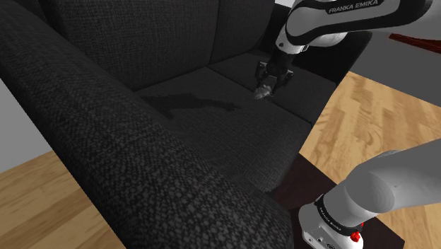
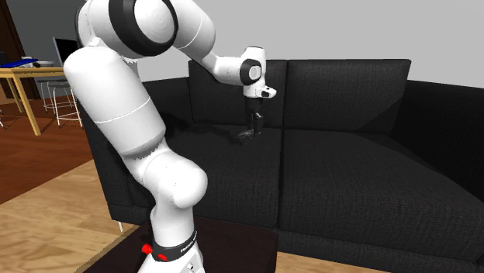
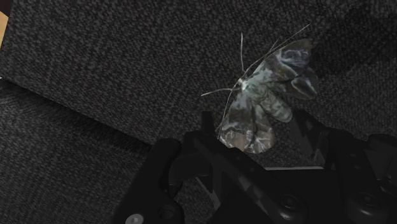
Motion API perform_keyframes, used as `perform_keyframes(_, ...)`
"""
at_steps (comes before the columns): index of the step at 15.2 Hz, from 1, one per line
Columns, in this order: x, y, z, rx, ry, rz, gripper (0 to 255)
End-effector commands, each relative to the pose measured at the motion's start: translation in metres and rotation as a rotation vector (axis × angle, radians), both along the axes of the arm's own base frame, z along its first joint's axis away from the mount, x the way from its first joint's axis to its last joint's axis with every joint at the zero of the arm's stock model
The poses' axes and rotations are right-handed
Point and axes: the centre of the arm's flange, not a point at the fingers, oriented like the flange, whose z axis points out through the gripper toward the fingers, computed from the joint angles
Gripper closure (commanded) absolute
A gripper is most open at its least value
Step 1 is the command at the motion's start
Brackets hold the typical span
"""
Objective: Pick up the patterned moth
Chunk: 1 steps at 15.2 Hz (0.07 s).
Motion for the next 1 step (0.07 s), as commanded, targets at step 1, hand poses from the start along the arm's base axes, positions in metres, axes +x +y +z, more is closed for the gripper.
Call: perform_keyframes(1,-0.0005,0.0003,0.0031,0.0,0.0,0.0,255)
